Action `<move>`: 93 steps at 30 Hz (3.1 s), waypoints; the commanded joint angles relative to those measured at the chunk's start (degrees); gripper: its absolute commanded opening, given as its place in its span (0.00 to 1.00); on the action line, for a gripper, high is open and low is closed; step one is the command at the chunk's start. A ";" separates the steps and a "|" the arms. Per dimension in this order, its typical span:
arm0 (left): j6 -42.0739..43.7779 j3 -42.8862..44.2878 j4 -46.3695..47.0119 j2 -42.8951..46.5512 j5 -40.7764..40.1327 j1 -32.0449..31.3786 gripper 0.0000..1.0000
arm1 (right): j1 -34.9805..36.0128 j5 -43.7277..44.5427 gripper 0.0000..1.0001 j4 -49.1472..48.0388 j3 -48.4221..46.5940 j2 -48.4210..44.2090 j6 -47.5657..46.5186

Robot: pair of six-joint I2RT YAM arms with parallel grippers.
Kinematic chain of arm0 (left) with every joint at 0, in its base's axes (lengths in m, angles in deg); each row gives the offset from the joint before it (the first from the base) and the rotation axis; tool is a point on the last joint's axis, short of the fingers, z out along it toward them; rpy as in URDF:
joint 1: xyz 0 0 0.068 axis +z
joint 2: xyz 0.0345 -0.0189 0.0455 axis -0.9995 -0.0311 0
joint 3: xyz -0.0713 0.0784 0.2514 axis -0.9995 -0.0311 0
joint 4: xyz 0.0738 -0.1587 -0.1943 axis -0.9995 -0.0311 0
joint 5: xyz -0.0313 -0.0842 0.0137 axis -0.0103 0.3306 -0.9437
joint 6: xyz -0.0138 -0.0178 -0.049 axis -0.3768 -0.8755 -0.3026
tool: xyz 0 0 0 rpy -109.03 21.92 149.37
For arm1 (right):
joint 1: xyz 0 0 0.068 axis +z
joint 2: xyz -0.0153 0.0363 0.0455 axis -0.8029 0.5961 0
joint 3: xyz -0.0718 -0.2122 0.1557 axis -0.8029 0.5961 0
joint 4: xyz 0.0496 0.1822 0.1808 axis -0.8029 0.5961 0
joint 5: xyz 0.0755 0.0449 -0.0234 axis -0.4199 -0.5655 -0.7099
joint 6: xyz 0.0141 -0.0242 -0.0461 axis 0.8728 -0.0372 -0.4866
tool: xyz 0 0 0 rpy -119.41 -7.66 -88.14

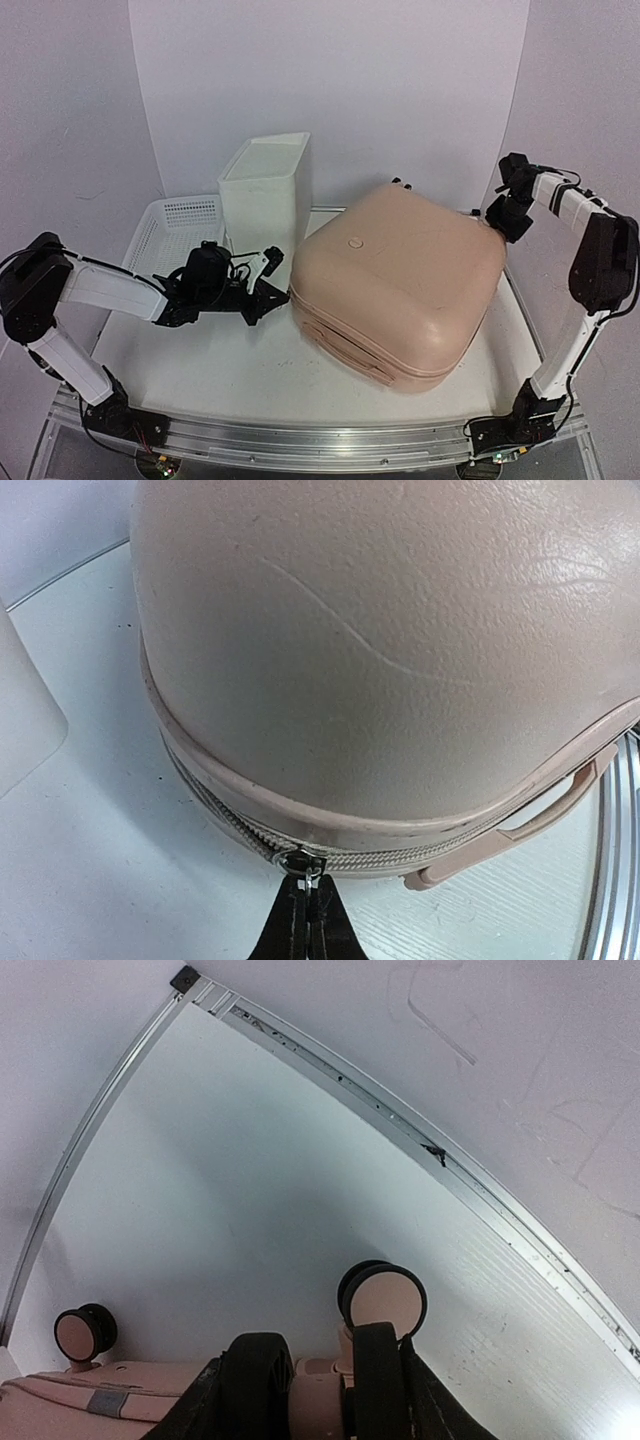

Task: Open, take out, and arrange the luggage

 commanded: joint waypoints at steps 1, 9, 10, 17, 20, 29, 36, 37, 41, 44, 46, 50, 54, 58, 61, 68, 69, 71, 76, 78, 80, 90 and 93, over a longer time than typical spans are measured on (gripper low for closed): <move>-5.30 3.12 3.09 1.34 3.36 -6.42 0.00 | -3.44 12.18 0.00 2.11 4.37 -2.41 14.89; -20.83 22.56 -0.28 -13.03 -7.77 -10.72 0.00 | -3.19 9.58 0.00 0.76 10.42 -6.73 13.49; -19.79 24.82 -0.72 -14.28 -10.41 -10.65 0.00 | -3.12 8.43 0.00 0.16 11.95 -7.94 13.10; -11.72 39.55 -7.79 -20.56 -18.12 -8.45 0.00 | -1.41 -1.83 0.03 -2.14 21.82 -18.90 1.61; -11.36 43.01 -14.20 -22.00 -15.76 -5.54 0.00 | -0.99 -8.65 0.18 -3.08 27.22 -25.02 -7.73; -6.04 41.33 -18.47 -20.84 -7.00 -0.10 0.00 | -0.99 -9.01 0.98 13.42 18.28 -34.58 -39.02; -5.56 38.87 -18.93 -19.87 -5.24 0.13 0.00 | 16.87 -11.61 0.98 21.01 5.14 -32.76 -60.11; -5.56 38.66 -18.98 -19.88 -4.75 0.17 0.00 | 21.98 -12.79 0.98 21.07 5.63 -33.11 -63.83; -4.77 38.19 -19.21 -19.39 -3.14 0.33 0.00 | 33.95 -17.99 0.98 16.71 10.15 -37.48 -77.30; -3.89 37.82 -19.42 -18.93 -2.30 0.44 0.00 | 39.44 -23.89 0.98 16.80 12.80 -38.62 -89.21; -3.27 37.72 -19.51 -18.85 -1.25 0.54 0.00 | 43.21 -21.69 0.98 18.46 12.29 -36.87 -93.16; -2.52 37.33 -19.49 -18.94 0.01 0.53 0.00 | 50.88 -11.84 0.98 17.00 14.98 -34.52 -101.02; -2.17 37.02 -19.50 -18.96 1.41 0.57 0.00 | 54.81 -7.90 0.98 9.82 19.88 -33.86 -101.59; -0.21 36.43 -19.41 -18.55 3.28 0.53 0.00 | 58.79 -0.21 0.98 -1.77 28.40 -35.36 -102.51; 1.26 36.23 -19.38 -18.56 5.28 0.53 0.00 | 60.44 6.64 0.98 -8.45 30.99 -33.87 -101.06; 4.99 31.65 -18.01 -16.71 7.72 -2.50 0.00 | 60.52 15.85 0.98 -14.39 31.42 -28.92 -86.88; 5.75 30.15 -17.23 -15.92 7.56 -3.40 0.00 | 60.46 16.72 0.98 -15.02 32.14 -28.87 -85.84; 6.00 26.15 -14.61 -13.11 7.86 -4.90 0.00 | 60.41 18.49 0.98 -15.66 33.35 -28.93 -83.18; 4.65 20.04 -11.00 -8.14 5.77 -10.22 0.00 | 60.40 19.59 0.98 -15.83 34.07 -28.34 -75.25; 2.55 21.24 -10.85 -8.67 3.62 -13.36 0.00 | 60.38 20.20 0.98 -15.83 33.31 -27.45 -71.87; 1.07 23.97 -10.78 -10.65 2.43 -17.29 0.00 | 60.41 21.84 0.98 -15.83 32.27 -25.91 -68.45; -4.35 25.54 -3.88 -13.93 -0.68 -21.74 0.00 | 58.41 22.73 0.98 -15.71 26.78 -16.61 -50.21; -0.62 20.99 -2.39 -9.90 3.95 -21.89 0.00 | 56.39 19.62 0.98 -15.66 26.68 -16.41 -49.66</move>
